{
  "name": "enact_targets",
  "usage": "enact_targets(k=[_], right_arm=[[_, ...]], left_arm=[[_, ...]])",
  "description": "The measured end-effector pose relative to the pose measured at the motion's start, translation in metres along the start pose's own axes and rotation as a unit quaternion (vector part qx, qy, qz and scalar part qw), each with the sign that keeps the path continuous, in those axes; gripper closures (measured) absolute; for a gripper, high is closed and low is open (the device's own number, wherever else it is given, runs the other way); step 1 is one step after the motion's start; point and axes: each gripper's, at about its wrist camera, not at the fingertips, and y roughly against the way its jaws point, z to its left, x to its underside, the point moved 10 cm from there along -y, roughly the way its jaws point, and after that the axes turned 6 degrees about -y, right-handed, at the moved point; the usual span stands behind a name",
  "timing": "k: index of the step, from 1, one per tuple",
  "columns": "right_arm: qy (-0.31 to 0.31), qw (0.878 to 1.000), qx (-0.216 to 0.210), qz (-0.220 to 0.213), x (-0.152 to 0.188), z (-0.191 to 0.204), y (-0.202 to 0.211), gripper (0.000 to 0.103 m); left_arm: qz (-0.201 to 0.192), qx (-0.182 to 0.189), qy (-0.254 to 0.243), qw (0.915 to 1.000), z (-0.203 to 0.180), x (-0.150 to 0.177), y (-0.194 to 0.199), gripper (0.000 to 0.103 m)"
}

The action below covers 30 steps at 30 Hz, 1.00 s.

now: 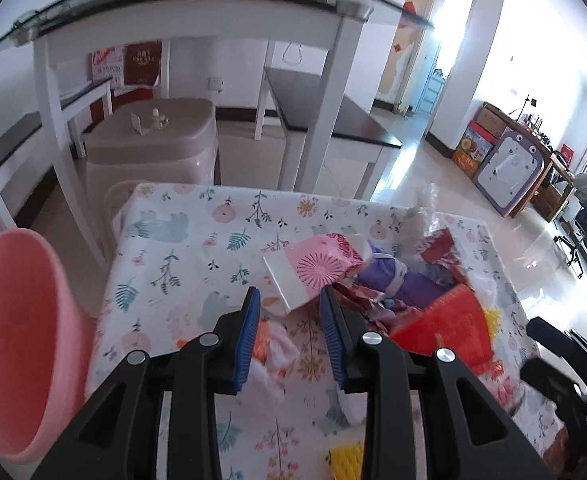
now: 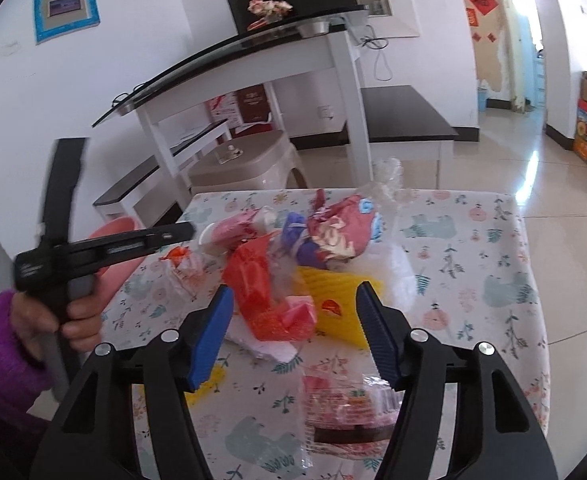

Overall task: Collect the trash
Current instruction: 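Grasp the yellow foam net with the left tool while the right tool grasps the red mesh bag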

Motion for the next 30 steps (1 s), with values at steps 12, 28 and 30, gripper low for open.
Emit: enact_targets(k=[12, 28, 30], right_arm=[[-0.012, 0.999, -0.024, 0.024, 0.000, 0.005, -0.019, 0.039], [-0.004, 0.999, -0.033, 0.035, -0.004, 0.007, -0.029, 0.039], [0.001, 0.999, -0.036, 0.038, -0.005, 0.011, -0.032, 0.039]], left_arm=[[0.037, 0.060, 0.050, 0.9963, 0.002, -0.007, -0.047, 0.073], [0.026, 0.083, 0.000, 0.9962, -0.014, -0.002, -0.026, 0.074], [0.022, 0.081, 0.001, 0.9965, -0.011, -0.002, -0.021, 0.074]])
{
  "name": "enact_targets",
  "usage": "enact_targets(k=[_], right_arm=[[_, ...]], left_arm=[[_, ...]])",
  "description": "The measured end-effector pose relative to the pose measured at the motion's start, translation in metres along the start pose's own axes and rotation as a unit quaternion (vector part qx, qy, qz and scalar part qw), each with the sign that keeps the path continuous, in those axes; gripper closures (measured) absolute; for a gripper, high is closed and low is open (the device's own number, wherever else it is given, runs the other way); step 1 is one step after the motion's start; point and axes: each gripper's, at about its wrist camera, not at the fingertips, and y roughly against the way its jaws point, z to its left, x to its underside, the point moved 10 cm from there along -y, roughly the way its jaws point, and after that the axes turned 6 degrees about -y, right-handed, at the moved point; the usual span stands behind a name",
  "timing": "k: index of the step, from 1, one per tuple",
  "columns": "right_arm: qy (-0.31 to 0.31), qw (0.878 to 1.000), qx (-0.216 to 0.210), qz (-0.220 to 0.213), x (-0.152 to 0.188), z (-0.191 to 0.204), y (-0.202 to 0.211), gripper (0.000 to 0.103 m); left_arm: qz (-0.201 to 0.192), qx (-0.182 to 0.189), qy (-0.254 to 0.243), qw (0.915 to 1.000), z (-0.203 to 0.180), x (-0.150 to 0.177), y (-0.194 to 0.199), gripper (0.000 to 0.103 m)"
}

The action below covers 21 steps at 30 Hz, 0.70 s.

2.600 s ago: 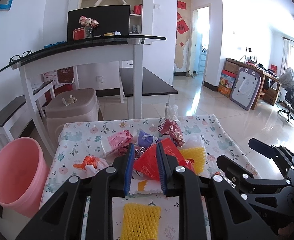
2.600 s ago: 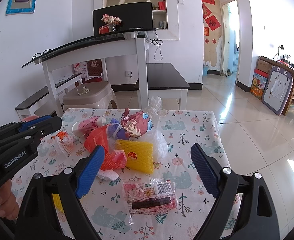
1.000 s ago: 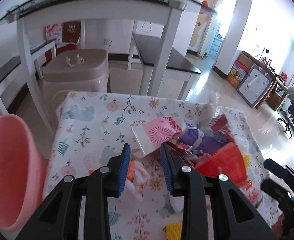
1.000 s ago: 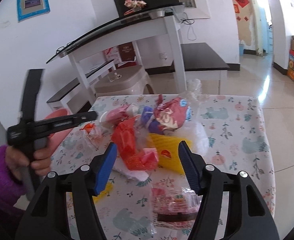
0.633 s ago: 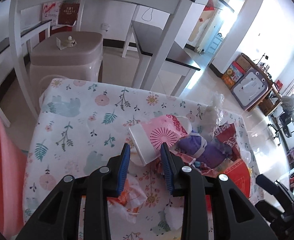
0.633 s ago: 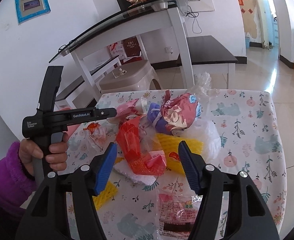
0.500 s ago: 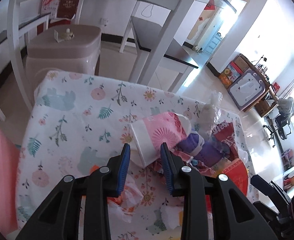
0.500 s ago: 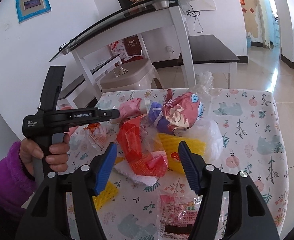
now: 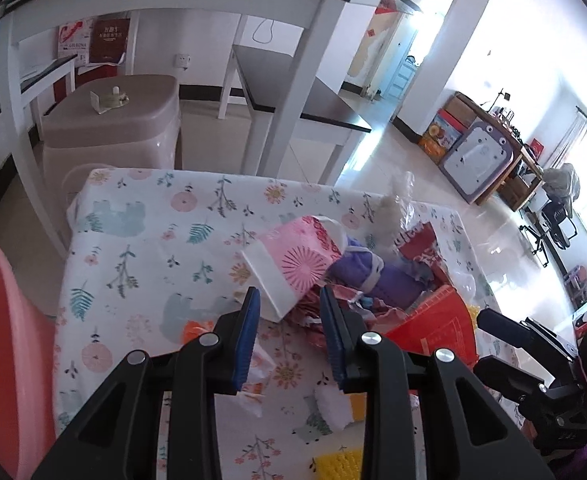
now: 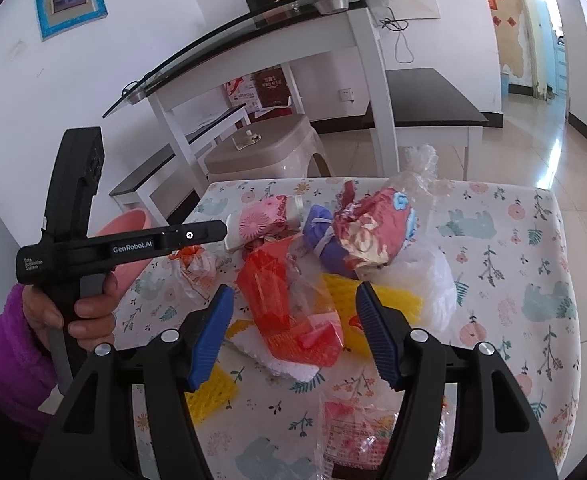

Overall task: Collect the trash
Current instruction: 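Grasp the yellow foam net with the left tool while the right tool grasps the red mesh bag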

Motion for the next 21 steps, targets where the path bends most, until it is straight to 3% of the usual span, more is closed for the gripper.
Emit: enact_targets(k=[2, 3, 9, 16, 21], right_arm=[[0.003, 1.000, -0.007, 0.003, -0.001, 0.005, -0.003, 0.042], [0.003, 1.000, -0.010, 0.005, 0.000, 0.007, -0.005, 0.053], [0.004, 0.999, -0.013, 0.044, 0.012, 0.014, -0.020, 0.093], [-0.005, 1.000, -0.022, 0.018, 0.007, 0.016, 0.002, 0.099], [-0.015, 1.000, -0.023, -0.008, -0.003, 0.013, 0.023, 0.099]], left_arm=[[-0.003, 0.003, -0.001, 1.0000, -0.001, -0.001, 0.005, 0.074], [-0.005, 0.007, -0.002, 1.0000, -0.001, -0.001, 0.008, 0.074], [-0.018, 0.023, -0.032, 0.9991, -0.019, 0.000, 0.024, 0.073], [-0.005, 0.040, -0.065, 0.9971, -0.036, 0.024, 0.039, 0.072], [0.034, 0.040, -0.079, 0.9955, -0.045, 0.058, 0.031, 0.072]])
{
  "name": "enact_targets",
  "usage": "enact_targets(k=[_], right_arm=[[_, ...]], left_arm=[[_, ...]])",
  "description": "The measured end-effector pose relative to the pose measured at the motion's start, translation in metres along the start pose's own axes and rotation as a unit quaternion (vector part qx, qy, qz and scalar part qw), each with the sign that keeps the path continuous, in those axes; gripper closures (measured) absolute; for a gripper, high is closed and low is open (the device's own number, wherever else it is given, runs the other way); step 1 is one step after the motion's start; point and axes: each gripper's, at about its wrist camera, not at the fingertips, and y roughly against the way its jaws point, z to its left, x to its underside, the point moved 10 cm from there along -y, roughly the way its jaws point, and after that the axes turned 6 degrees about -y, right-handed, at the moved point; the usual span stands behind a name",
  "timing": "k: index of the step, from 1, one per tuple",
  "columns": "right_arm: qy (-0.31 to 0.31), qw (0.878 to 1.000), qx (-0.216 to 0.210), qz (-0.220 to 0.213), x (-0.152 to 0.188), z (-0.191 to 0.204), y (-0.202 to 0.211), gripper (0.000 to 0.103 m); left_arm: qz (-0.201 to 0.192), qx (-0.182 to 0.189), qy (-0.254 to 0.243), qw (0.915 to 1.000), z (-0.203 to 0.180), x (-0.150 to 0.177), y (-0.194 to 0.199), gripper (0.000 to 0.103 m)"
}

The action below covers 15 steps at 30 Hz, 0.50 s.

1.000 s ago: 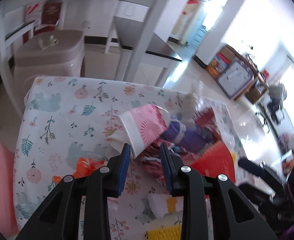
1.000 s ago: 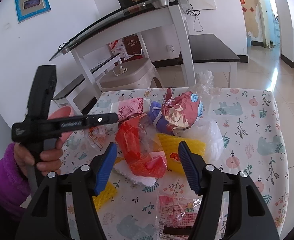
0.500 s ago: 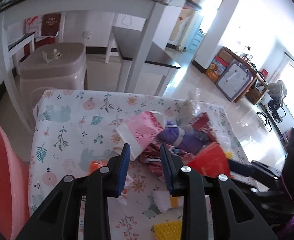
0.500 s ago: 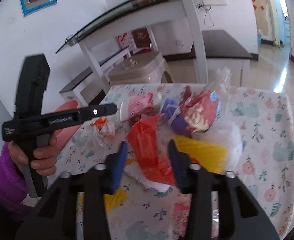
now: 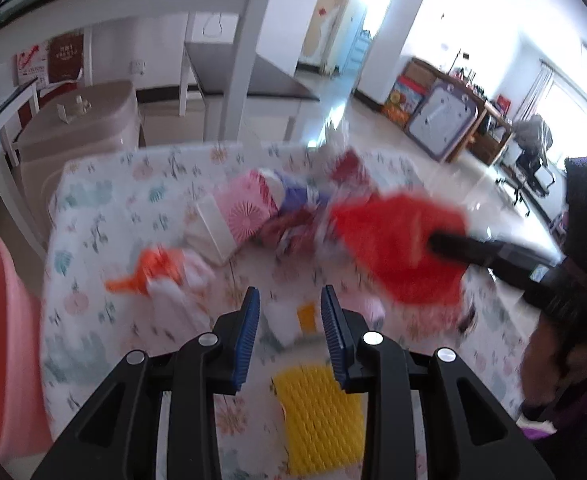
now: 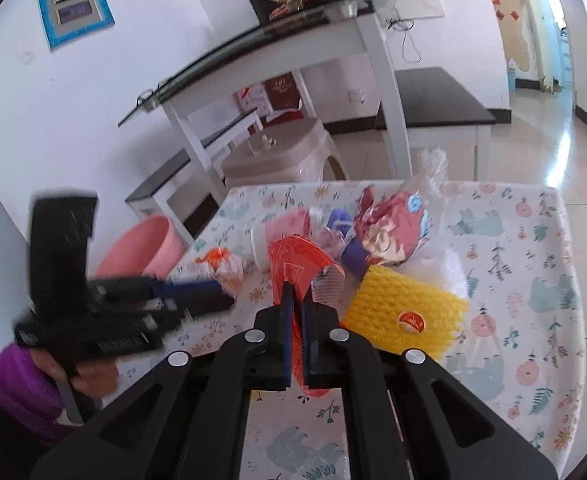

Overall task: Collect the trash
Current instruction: 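Grasp the yellow foam net with the left tool while the right tool grasps the red mesh bag, then carry both items over the pink bucket and open both tools to drop them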

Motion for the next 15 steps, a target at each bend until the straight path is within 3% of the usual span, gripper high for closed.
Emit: enact_targets(k=[3, 6, 15], right_arm=[[-0.003, 1.000, 0.006, -0.018, -0.007, -0.003, 0.015, 0.099], [-0.013, 0.999, 0.008, -0.030, -0.012, -0.009, 0.027, 0.099], [-0.024, 0.998, 0.008, -0.050, -0.013, -0.013, 0.045, 0.099]], left_arm=[[0.013, 0.006, 0.016, 0.9998, -0.002, 0.012, -0.006, 0.072], [0.019, 0.012, 0.001, 0.9997, -0.010, 0.023, -0.002, 0.072], [0.055, -0.001, 0.007, 0.9985, -0.012, 0.066, 0.012, 0.072]])
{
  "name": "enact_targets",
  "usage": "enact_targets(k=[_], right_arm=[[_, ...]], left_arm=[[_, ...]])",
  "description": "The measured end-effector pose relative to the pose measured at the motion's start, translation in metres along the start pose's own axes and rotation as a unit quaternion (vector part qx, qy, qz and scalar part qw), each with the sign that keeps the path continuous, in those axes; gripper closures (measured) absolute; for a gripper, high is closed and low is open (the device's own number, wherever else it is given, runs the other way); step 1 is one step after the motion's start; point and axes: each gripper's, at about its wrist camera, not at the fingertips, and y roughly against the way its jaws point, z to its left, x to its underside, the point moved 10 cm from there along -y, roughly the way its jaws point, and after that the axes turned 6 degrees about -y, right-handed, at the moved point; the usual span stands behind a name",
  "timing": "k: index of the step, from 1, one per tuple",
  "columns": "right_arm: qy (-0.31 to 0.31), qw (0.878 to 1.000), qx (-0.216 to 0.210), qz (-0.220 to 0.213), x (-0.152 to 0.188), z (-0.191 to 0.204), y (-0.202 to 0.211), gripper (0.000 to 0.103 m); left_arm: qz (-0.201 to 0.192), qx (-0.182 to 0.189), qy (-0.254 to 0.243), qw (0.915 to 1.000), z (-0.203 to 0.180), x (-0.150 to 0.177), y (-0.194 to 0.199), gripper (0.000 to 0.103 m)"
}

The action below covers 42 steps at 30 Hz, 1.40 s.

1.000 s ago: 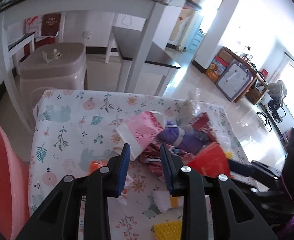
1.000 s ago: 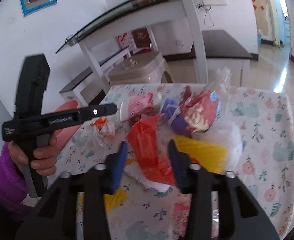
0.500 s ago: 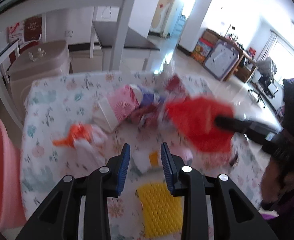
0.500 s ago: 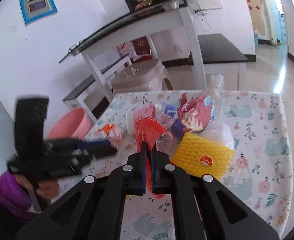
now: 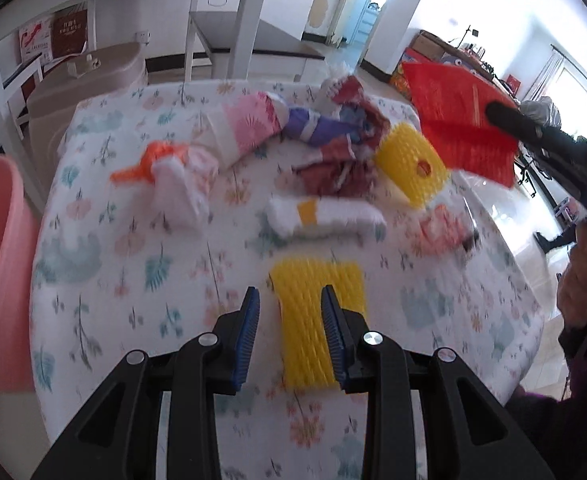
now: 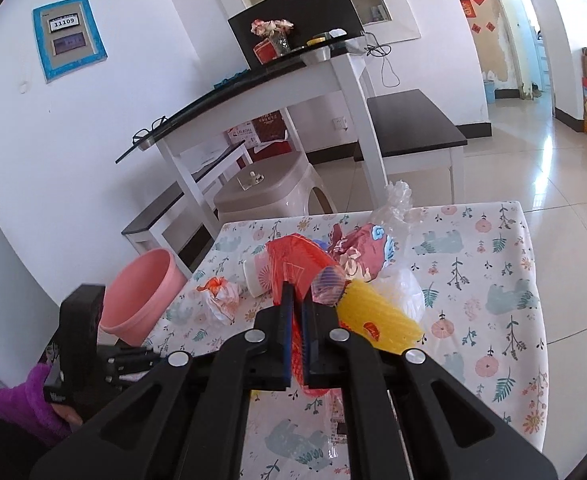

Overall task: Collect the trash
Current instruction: 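Carry both items over the pink bucket and open both tools to drop them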

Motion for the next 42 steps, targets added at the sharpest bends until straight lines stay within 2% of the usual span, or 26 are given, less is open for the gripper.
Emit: enact_targets(k=[3, 7, 8, 10, 17, 22, 26, 33, 39, 42], right_arm=[[-0.001, 1.000, 0.000, 0.000, 0.001, 0.001, 0.000, 0.099], [0.003, 1.000, 0.001, -0.003, 0.003, 0.004, 0.005, 0.099], [0.004, 1.000, 0.002, -0.003, 0.004, 0.006, 0.006, 0.099], [0.007, 1.000, 0.004, -0.004, 0.004, 0.008, 0.007, 0.099], [0.015, 1.000, -0.003, 0.003, 0.008, 0.023, 0.002, 0.099], [0.031, 0.999, -0.023, 0.015, 0.007, 0.051, -0.015, 0.099], [0.054, 0.997, -0.046, 0.028, 0.007, 0.082, -0.034, 0.099], [0.103, 0.988, -0.102, 0.047, 0.008, 0.156, -0.072, 0.099], [0.120, 0.979, -0.150, 0.069, 0.008, 0.218, -0.116, 0.099], [0.125, 0.975, -0.163, 0.083, 0.015, 0.242, -0.135, 0.099]], left_arm=[[0.017, 0.004, -0.006, 0.9998, -0.008, 0.014, -0.004, 0.072], [0.010, -0.009, -0.023, 0.9996, -0.014, 0.017, -0.004, 0.073], [0.008, -0.008, -0.024, 0.9996, -0.015, 0.017, -0.003, 0.082], [-0.002, -0.012, -0.026, 0.9996, -0.015, 0.015, 0.001, 0.091], [-0.067, -0.036, -0.013, 0.9970, -0.001, 0.000, 0.035, 0.094], [-0.123, -0.075, 0.012, 0.9895, 0.023, -0.013, 0.072, 0.094], [-0.166, -0.131, 0.037, 0.9767, 0.055, -0.020, 0.106, 0.094], [-0.210, -0.229, 0.099, 0.9453, 0.126, -0.011, 0.162, 0.094], [-0.210, -0.290, 0.146, 0.9223, 0.179, 0.005, 0.183, 0.094], [-0.201, -0.306, 0.164, 0.9159, 0.198, 0.016, 0.185, 0.094]])
